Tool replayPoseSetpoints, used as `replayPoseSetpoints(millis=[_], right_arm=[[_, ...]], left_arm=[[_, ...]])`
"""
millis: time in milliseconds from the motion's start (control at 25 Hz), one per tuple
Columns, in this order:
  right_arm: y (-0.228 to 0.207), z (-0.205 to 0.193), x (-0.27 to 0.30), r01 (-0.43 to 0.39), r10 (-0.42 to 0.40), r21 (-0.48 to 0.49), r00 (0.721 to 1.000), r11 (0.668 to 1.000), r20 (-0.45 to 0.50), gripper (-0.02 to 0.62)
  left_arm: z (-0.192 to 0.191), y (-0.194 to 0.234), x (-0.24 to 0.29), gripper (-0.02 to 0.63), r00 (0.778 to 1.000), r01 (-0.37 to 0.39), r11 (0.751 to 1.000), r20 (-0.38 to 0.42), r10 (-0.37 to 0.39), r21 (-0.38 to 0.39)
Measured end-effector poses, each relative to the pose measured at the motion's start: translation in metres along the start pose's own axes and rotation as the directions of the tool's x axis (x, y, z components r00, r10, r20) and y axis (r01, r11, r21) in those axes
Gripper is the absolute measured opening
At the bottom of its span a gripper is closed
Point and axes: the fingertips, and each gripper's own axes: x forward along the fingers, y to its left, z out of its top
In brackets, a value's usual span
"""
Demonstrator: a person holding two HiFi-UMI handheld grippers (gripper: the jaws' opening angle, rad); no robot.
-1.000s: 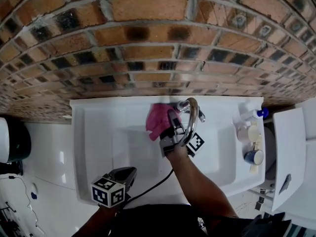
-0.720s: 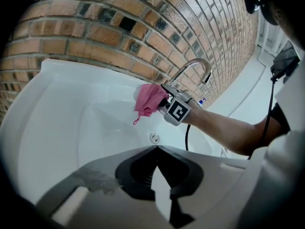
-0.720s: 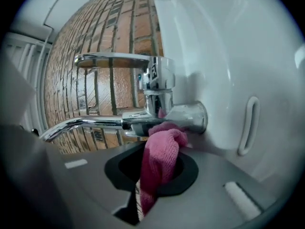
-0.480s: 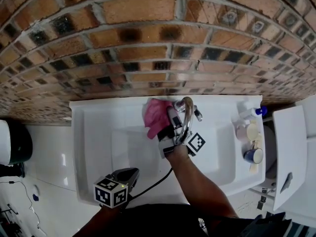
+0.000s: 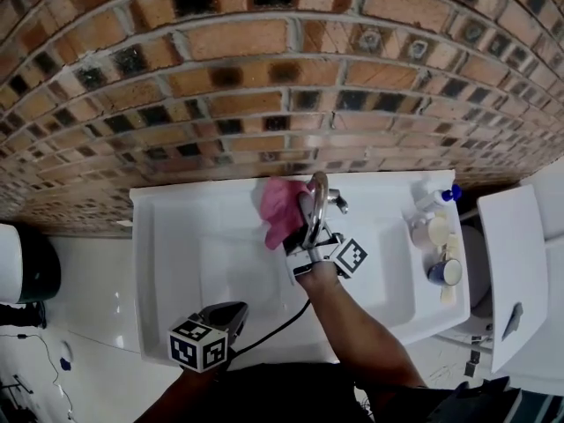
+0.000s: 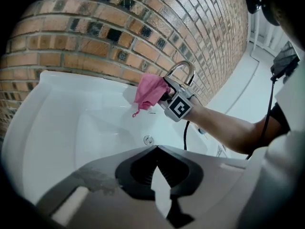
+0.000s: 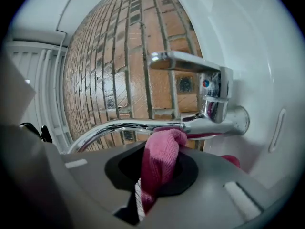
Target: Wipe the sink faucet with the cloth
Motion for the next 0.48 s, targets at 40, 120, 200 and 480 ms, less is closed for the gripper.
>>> replayPoseSetpoints(millis=[40, 120, 200, 480], right_arm=[[0.005, 0.001, -0.004, -0.005, 0.005, -0.008, 1.000, 1.000, -0.004, 0.046], [0.015, 0.004, -0.013, -0.008, 0.008, -0.023, 1.000, 1.000, -0.011, 0.046], [0.026, 0.006, -0.024, -0.005, 0.004, -0.041, 1.000, 0.999, -0.014, 0.046], [0.069, 0.014, -0.090, 0.067, -0.071, -0.157, 0.997, 0.985, -0.022, 0.046]], left_arm=[[0.000, -0.003, -0.002, 0.005, 1.000, 0.002, 1.000, 0.006, -0.002, 0.004], [0.003, -0.008, -0.005, 0.005, 1.000, 0.008, 1.000, 0.024, -0.008, 0.015], [0.005, -0.013, -0.008, 0.005, 0.999, 0.016, 0.999, 0.041, -0.017, 0.028], [-0.008, -0.038, -0.008, 0.005, 0.994, 0.101, 0.992, 0.023, -0.102, 0.070]])
